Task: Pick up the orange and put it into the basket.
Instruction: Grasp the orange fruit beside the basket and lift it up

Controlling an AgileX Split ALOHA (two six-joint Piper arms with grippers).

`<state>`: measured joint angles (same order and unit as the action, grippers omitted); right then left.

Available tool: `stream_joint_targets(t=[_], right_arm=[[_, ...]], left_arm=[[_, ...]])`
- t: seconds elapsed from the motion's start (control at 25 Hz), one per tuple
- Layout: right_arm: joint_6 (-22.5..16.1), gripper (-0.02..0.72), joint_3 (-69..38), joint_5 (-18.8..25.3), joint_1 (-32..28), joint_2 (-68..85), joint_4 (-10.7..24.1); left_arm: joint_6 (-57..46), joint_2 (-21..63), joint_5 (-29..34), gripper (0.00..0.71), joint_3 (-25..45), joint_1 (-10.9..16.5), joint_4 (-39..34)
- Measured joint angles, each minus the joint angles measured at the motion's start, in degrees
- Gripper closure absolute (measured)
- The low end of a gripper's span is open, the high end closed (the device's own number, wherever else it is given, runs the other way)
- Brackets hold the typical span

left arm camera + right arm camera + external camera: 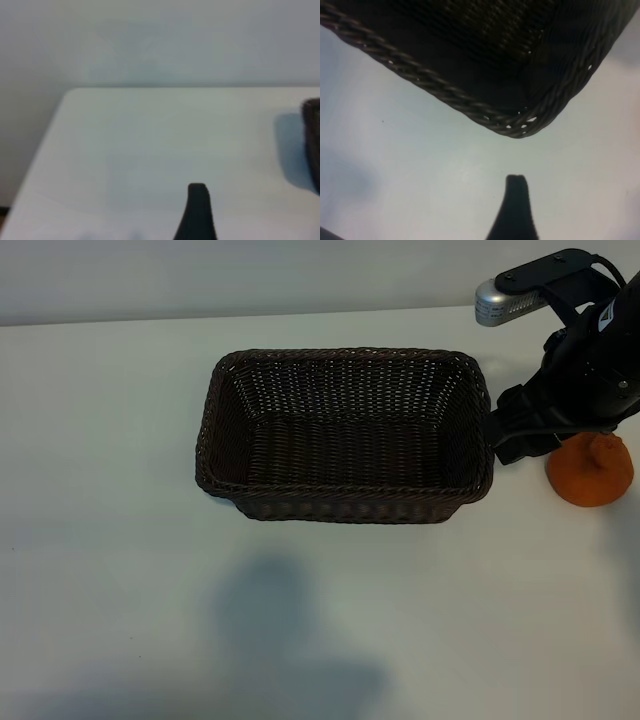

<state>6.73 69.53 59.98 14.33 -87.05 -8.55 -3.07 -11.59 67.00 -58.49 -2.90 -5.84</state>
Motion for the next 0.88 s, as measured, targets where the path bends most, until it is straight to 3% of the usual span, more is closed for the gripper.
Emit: stream_joint_targets(t=[0.28,0.88], right_arm=[[0.1,0.133,0.0,0.0,0.0,0.0,0.0],[0.1,0.133,0.0,-0.1,0.0,0.0,0.0]], left_arm=[[0.1,9.4,-0.1,0.114,9.4,0.0,2.9],[1.7,9.9,0.0,0.114,27.4,0.0,7.0]])
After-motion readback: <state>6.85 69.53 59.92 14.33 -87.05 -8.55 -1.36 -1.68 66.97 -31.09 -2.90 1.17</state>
